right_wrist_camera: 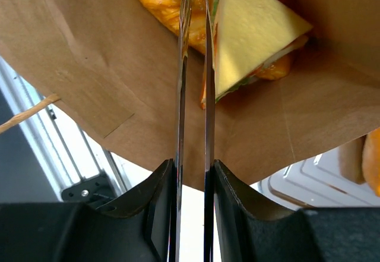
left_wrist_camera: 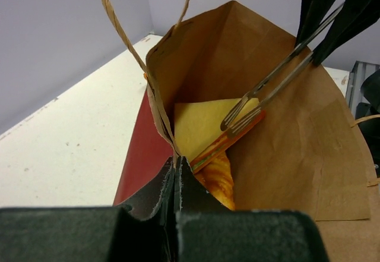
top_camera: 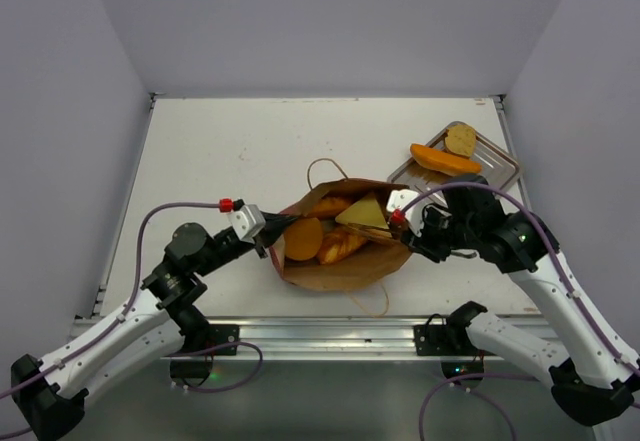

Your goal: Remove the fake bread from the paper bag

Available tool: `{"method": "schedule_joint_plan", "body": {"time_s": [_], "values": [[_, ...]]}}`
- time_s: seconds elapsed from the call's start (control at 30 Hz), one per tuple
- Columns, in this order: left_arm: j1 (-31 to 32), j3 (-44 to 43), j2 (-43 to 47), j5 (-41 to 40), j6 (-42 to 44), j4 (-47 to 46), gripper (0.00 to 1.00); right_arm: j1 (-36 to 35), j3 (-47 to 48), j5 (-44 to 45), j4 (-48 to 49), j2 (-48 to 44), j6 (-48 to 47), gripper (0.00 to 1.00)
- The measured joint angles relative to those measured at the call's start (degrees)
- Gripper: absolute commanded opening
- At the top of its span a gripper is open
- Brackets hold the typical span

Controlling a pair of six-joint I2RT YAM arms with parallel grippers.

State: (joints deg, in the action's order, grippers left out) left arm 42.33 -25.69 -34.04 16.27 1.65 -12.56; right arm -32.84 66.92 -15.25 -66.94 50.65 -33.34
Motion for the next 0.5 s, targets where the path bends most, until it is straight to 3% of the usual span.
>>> {"method": "schedule_joint_plan", "body": {"time_s": [0.5], "values": [[0.6, 0.0, -1.5, -2.6, -3.8, -2.0, 0.00, -12.8, 2.6, 15.0, 9.4, 10.2, 0.0, 0.42]]}}
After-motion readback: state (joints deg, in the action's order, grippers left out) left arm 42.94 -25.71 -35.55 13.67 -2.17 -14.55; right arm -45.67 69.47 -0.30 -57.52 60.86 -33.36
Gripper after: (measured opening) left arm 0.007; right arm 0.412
